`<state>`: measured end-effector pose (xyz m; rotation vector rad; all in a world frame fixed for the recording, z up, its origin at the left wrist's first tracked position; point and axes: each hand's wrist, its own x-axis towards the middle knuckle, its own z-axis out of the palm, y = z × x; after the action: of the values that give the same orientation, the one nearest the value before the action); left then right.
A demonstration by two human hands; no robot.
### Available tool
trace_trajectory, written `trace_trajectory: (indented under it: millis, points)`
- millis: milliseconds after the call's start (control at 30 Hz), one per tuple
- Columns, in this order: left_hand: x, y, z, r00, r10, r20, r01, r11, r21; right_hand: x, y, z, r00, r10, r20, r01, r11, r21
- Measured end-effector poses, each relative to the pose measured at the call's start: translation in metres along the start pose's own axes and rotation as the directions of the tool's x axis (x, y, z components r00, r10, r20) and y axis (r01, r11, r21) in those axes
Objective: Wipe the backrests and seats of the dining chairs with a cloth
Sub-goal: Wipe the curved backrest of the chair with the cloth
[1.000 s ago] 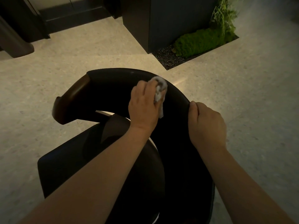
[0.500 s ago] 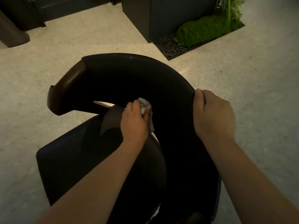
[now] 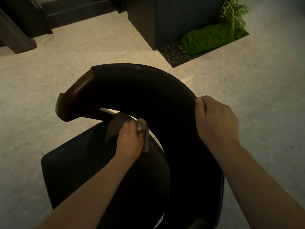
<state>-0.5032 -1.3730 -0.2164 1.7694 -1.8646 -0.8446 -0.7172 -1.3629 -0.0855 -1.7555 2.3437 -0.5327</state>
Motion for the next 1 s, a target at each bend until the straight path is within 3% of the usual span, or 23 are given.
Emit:
trace_trajectory:
  millis: [200, 333, 667, 833, 1000]
  points:
    - [0.023, 0.06, -0.048, 0.945, 0.189, -0.267, -0.224, 0.968, -0.111, 0.027, -0.02, 0.0, 0.999, -0.035, 0.024, 0.035, 0.999, 0.005]
    - [0.045, 0.091, -0.069, 0.887, 0.22, -0.406, -0.251, 0.968, -0.023, 0.024, -0.019, 0.012, 1.0, -0.003, 0.024, 0.002, 0.998, 0.057]
    - [0.084, 0.101, -0.06, 0.89, 0.226, -0.396, -0.098, 0.943, 0.318, 0.022, -0.017, 0.018, 0.999, -0.019, -0.037, 0.019, 1.0, 0.001]
    - [0.079, 0.069, -0.059, 0.88, 0.117, -0.46, -0.04, 0.984, 0.174, 0.022, -0.018, 0.018, 0.999, -0.022, -0.035, 0.022, 1.0, 0.002]
    - [0.048, 0.031, -0.044, 0.949, 0.029, -0.314, 0.024, 0.986, 0.163, 0.022, -0.02, 0.02, 0.998, -0.027, -0.055, 0.027, 1.0, -0.003]
